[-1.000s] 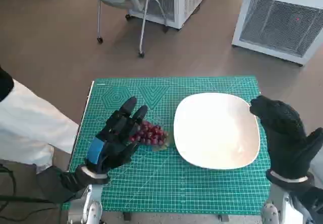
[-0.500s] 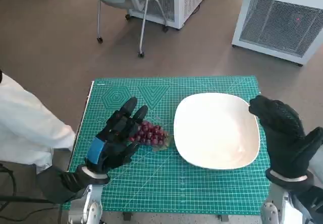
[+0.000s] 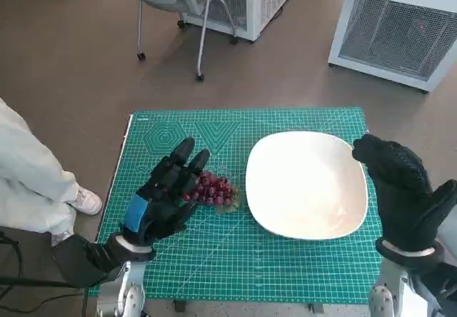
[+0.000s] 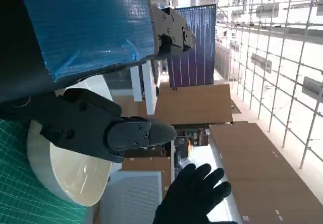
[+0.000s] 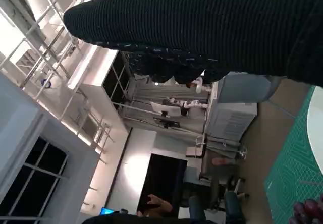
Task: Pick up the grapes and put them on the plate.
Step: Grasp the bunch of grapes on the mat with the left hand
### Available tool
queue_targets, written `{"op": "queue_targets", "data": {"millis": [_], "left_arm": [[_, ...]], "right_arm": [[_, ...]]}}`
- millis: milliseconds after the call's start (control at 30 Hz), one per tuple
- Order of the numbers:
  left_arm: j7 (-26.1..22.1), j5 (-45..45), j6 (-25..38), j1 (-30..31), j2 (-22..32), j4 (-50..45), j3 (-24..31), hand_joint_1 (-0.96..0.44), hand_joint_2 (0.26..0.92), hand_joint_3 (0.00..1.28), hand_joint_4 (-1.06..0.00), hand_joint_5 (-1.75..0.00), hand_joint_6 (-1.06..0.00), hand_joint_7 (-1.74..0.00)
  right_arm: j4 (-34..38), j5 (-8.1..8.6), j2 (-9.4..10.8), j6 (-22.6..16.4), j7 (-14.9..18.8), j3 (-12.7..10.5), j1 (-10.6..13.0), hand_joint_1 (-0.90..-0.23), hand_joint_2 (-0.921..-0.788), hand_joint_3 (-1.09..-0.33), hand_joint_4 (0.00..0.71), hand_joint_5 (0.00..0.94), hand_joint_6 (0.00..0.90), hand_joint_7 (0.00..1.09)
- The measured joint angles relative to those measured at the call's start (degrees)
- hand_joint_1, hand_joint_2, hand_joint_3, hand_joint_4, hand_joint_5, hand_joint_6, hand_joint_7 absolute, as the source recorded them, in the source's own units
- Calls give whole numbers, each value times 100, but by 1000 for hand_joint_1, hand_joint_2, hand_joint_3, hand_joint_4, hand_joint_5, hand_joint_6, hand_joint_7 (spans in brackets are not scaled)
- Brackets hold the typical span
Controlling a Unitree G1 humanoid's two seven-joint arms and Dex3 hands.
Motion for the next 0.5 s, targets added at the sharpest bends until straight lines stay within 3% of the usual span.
{"op": "queue_targets", "data": {"millis": [500], "left_arm": [[99, 36, -40, 1, -12, 0, -48, -492, 921, 335, -256, -2, -273, -24]], "right_arm": [[27, 0, 0, -75, 29, -3, 0, -422, -921, -567, 475, 394, 214, 863]]}}
